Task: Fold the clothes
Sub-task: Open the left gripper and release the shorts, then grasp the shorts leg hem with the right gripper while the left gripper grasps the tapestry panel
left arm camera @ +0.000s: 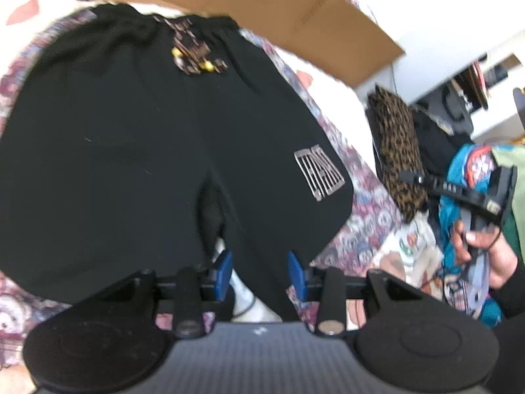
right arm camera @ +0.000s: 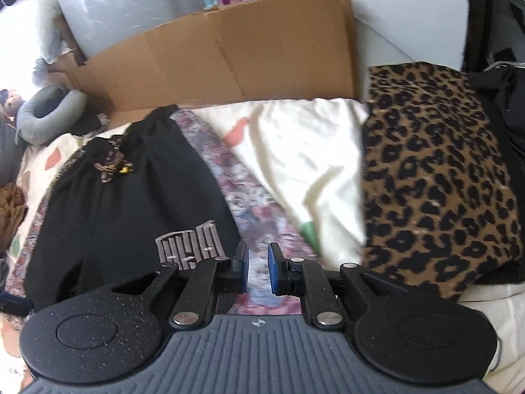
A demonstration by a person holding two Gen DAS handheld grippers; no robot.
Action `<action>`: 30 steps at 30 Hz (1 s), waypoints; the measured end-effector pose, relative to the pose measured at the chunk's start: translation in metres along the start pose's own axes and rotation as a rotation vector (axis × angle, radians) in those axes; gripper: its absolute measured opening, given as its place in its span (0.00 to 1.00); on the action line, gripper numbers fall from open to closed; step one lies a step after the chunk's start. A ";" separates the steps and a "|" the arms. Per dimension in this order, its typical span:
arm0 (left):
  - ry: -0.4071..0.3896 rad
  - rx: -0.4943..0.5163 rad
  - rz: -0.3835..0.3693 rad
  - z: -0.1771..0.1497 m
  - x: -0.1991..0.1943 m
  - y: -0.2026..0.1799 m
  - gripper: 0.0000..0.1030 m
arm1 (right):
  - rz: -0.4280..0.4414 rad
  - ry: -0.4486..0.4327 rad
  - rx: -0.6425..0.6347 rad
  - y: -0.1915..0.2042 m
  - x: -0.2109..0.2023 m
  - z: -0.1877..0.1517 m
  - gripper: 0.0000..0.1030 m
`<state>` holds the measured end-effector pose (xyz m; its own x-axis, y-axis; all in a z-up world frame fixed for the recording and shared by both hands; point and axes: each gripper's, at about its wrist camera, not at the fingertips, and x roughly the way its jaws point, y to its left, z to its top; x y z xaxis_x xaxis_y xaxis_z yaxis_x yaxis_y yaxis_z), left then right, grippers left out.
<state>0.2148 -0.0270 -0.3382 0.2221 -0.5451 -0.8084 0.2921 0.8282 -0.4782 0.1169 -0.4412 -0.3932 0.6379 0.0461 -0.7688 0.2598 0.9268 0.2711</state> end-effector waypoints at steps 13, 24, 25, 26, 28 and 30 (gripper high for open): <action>-0.131 -0.148 0.252 -0.017 -0.062 0.066 0.35 | 0.247 0.089 -0.136 0.084 0.017 0.002 0.12; -0.195 -0.306 0.550 -0.051 -0.100 0.133 0.34 | 0.388 0.193 -0.208 0.143 0.037 -0.015 0.28; -0.201 -0.314 0.567 -0.054 -0.104 0.138 0.34 | 0.398 0.201 -0.214 0.147 0.038 -0.017 0.28; -0.208 -0.322 0.583 -0.058 -0.107 0.143 0.33 | 0.408 0.211 -0.222 0.153 0.040 -0.019 0.28; -0.225 -0.339 0.614 -0.064 -0.113 0.152 0.32 | 0.430 0.239 -0.243 0.165 0.045 -0.023 0.28; -0.233 -0.361 0.645 -0.071 -0.117 0.161 0.31 | 0.457 0.277 -0.263 0.177 0.050 -0.027 0.28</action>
<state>0.1698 0.1797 -0.3454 0.4466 0.0792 -0.8912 -0.2740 0.9603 -0.0520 0.1749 -0.2646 -0.3995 0.4204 0.5250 -0.7401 -0.2072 0.8496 0.4850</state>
